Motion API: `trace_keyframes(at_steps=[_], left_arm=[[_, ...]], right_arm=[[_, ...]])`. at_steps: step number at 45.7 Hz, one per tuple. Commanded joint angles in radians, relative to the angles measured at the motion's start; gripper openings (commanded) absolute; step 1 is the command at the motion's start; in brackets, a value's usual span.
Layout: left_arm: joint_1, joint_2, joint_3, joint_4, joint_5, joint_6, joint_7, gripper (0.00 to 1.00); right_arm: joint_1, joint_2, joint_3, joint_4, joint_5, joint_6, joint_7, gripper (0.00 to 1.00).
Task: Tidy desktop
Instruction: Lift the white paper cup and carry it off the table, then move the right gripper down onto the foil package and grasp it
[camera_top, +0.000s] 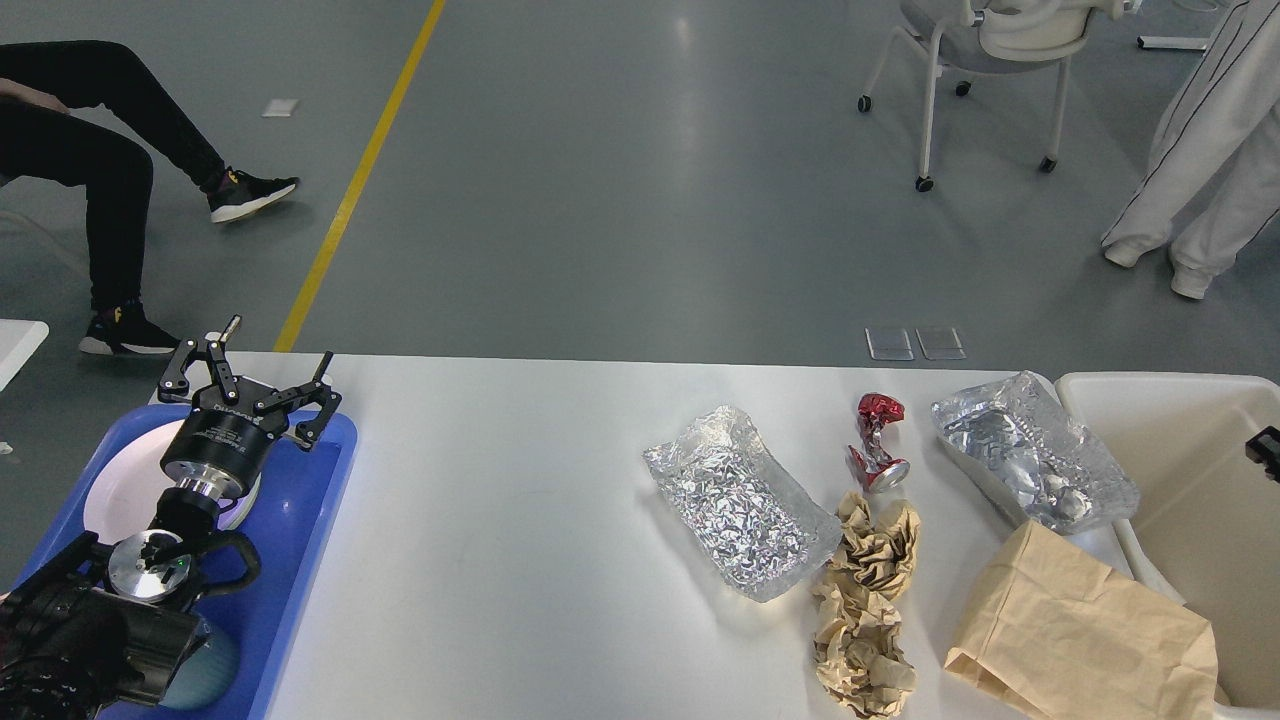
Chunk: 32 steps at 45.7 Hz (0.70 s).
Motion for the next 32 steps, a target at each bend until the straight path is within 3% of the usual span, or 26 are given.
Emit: trace_keyframes(at_steps=[1, 9, 17, 27, 32], left_arm=[[0.000, 0.000, -0.001, 0.000, -0.001, 0.000, 0.000, 0.96], [0.000, 0.000, 0.001, 0.000, -0.001, 0.000, 0.000, 0.96], [0.000, 0.000, -0.001, 0.000, -0.001, 0.000, 0.000, 0.96], [0.000, 0.000, -0.001, 0.000, -0.001, 0.000, 0.000, 0.96], [0.000, 0.000, -0.001, 0.000, -0.001, 0.000, 0.000, 0.96]], right_arm=[[0.090, 0.031, -0.012, 0.004, 0.017, 0.002, 0.005, 1.00], [0.314, 0.150, -0.218, 0.059, 0.019, 0.037, 0.044, 1.00], [0.568, 0.212, -0.304, 0.325, 0.003, 0.155, 0.057, 1.00], [0.824, 0.302, -0.332, 0.547, -0.024, 0.373, 0.057, 1.00], [0.935, 0.304, -0.325, 0.731, -0.095, 0.386, 0.057, 1.00]])
